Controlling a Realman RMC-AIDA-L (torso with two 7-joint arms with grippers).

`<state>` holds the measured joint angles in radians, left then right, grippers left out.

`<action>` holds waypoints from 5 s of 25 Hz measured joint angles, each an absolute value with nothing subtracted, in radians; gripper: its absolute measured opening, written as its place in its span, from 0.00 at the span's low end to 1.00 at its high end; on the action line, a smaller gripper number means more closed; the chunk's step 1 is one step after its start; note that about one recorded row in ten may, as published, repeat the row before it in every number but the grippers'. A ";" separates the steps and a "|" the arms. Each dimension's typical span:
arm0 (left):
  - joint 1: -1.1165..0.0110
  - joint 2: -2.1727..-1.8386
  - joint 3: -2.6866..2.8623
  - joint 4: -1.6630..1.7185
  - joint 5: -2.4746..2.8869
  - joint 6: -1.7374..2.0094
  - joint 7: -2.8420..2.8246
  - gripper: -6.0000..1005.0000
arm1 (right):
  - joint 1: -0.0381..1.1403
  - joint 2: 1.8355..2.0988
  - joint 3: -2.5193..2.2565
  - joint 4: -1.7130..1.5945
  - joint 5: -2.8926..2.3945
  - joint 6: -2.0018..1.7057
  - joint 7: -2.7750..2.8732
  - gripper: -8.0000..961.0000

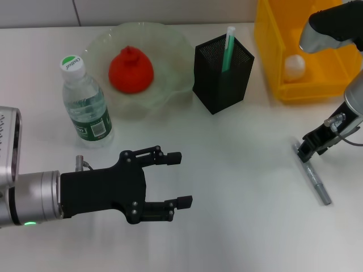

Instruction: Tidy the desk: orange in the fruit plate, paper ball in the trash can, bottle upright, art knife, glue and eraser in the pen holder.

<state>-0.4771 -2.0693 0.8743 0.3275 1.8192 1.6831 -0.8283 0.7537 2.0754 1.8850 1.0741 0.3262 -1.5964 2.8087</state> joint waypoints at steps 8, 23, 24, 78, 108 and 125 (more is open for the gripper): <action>-0.477 -2.069 0.877 0.328 1.819 1.686 -0.828 0.80 | 0.750 2.075 1.884 1.035 0.348 -1.550 2.809 0.39; -0.477 -2.069 0.881 0.328 1.819 1.687 -0.828 0.80 | 0.753 2.077 1.884 0.987 0.350 -1.511 2.803 0.34; -0.477 -2.069 0.881 0.329 1.819 1.687 -0.828 0.80 | 0.754 2.077 1.884 0.986 0.350 -1.509 2.803 0.33; -0.481 -2.069 0.874 0.332 1.819 1.675 -0.815 0.80 | 0.654 2.082 2.180 0.792 1.430 -1.082 1.579 0.15; -0.471 -2.068 0.875 0.327 1.798 1.699 -0.838 0.80 | 0.524 2.084 2.330 0.777 1.653 -1.430 1.544 0.77; -0.471 -2.063 0.873 0.324 1.806 1.704 -0.894 0.80 | 0.383 2.080 2.395 0.598 1.233 -1.823 1.122 0.85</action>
<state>-0.4707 -2.0633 0.8725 0.3245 1.8065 1.7041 -0.8939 0.3833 2.0795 2.3947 0.5981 1.2334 -1.8229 1.1224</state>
